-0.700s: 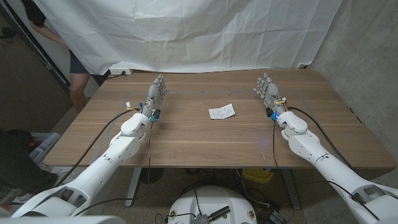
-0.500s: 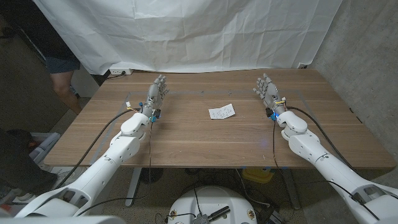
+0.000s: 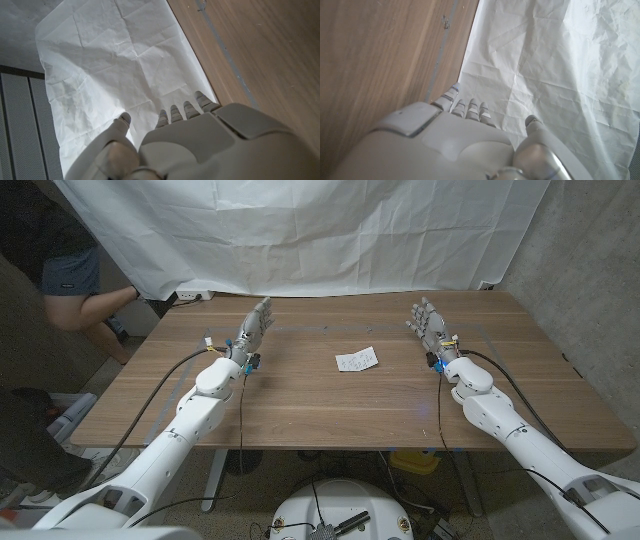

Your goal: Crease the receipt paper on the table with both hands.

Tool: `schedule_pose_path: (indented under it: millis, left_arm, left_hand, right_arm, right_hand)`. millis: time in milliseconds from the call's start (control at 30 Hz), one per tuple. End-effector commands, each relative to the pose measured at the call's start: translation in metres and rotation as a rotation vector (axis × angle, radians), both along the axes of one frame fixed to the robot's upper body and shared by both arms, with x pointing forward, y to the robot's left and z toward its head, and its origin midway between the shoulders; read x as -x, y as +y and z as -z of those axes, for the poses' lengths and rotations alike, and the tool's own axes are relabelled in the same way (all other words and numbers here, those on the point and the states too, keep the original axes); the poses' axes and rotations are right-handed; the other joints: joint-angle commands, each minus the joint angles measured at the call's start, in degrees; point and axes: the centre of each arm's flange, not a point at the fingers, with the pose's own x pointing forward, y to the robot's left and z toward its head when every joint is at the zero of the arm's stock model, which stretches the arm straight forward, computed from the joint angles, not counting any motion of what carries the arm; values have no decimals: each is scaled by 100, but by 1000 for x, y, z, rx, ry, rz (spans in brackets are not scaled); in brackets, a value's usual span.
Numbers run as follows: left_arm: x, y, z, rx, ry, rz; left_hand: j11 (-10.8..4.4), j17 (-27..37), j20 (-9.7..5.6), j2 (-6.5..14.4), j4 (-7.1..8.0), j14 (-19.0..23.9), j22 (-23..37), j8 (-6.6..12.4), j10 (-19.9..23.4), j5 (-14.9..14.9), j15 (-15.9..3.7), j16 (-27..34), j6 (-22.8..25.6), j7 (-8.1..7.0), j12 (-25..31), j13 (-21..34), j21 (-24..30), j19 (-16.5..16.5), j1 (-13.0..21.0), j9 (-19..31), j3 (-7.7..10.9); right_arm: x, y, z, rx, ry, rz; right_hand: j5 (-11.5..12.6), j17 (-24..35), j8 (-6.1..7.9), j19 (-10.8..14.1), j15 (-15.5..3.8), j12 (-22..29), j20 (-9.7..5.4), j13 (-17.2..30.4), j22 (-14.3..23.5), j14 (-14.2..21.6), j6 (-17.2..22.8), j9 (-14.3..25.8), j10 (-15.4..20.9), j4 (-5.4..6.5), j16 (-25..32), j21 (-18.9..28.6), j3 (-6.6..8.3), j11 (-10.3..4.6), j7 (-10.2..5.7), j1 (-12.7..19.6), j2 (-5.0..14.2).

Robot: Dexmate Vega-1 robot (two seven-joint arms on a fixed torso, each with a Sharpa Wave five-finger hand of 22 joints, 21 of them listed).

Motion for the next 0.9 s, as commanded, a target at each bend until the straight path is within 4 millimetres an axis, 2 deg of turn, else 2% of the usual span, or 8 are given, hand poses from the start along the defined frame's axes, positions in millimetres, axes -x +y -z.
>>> schedule_pose_path:
  millis: [33,467,900]
  left_arm:
    - [10,-16,-18,-170,-75,-62]
    - [15,-37,-31,-380,-115,-133]
    - [16,-59,-39,-546,-128,-133]
  left_hand:
    - [-3,12,-38,413,-2,18,9,22,40,6,-83,2,39,-23,13,13,13,42,55,4,93]
    - [-15,12,-57,405,-17,62,13,51,146,-16,-21,-16,211,26,18,13,0,58,127,2,184]
    - [-18,13,-83,400,-21,78,15,40,194,-32,-1,-26,248,26,15,13,-10,61,158,3,229]
  right_arm:
    - [-4,5,-1,7,-2,0]
    - [-5,6,0,5,-2,5]
    - [-7,8,-1,6,1,4]
  right_hand:
    - [11,16,16,51,-5,41,13,9,12,-44,5,6,9,-26,28,17,27,83,-19,56,25]
    - [4,13,23,57,-9,49,10,10,12,-33,26,6,30,-58,28,16,41,76,8,90,31]
    - [-3,15,26,62,-13,54,3,10,13,-30,36,6,48,-76,27,15,48,74,24,106,34]
